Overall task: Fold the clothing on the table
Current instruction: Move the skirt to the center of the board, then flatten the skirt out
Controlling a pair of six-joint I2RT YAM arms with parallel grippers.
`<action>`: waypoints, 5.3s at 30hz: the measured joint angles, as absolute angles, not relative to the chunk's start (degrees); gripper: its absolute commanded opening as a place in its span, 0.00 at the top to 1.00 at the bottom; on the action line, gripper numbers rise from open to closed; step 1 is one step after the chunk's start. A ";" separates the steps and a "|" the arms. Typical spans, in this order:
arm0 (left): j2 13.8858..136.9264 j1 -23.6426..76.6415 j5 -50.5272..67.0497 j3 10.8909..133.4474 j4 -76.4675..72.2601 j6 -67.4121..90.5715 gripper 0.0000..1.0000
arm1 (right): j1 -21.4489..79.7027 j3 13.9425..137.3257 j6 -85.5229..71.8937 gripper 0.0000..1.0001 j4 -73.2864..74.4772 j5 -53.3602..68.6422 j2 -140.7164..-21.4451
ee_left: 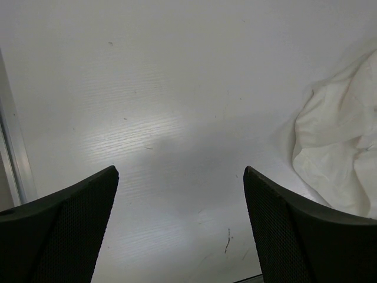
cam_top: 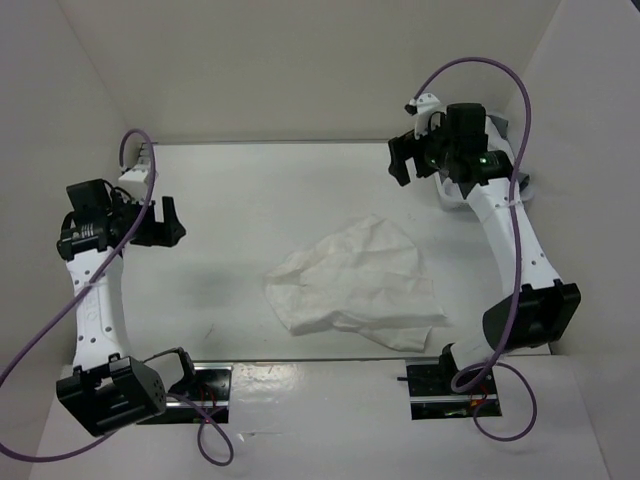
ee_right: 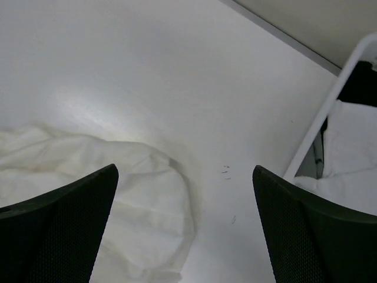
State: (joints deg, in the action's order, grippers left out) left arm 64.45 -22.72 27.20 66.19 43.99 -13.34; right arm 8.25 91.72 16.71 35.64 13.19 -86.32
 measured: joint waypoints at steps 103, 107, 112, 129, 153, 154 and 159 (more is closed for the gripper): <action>42.98 -32.45 23.51 58.70 43.22 -10.15 0.01 | 48.21 80.25 28.36 1.00 37.87 3.68 -105.54; 43.83 -32.42 26.68 58.70 43.33 -11.03 0.01 | 41.82 88.58 28.08 1.00 38.87 7.14 -101.10; 46.13 -30.28 34.70 58.11 43.33 -15.18 0.01 | 37.85 88.92 27.92 1.00 39.29 9.15 -94.78; 58.15 -23.81 38.35 56.86 40.10 -17.54 0.01 | 41.15 106.54 27.44 1.00 51.68 15.66 -101.27; 53.58 -28.49 36.34 55.05 38.33 -16.32 0.01 | 35.77 107.96 21.78 1.00 51.55 30.52 -106.37; 53.67 -28.49 36.40 54.96 38.37 -16.32 0.01 | 35.81 103.79 20.78 1.00 50.35 28.75 -106.61; 55.70 -28.49 37.85 54.96 38.48 -16.58 0.01 | 36.42 92.95 18.57 1.00 45.82 24.03 -108.40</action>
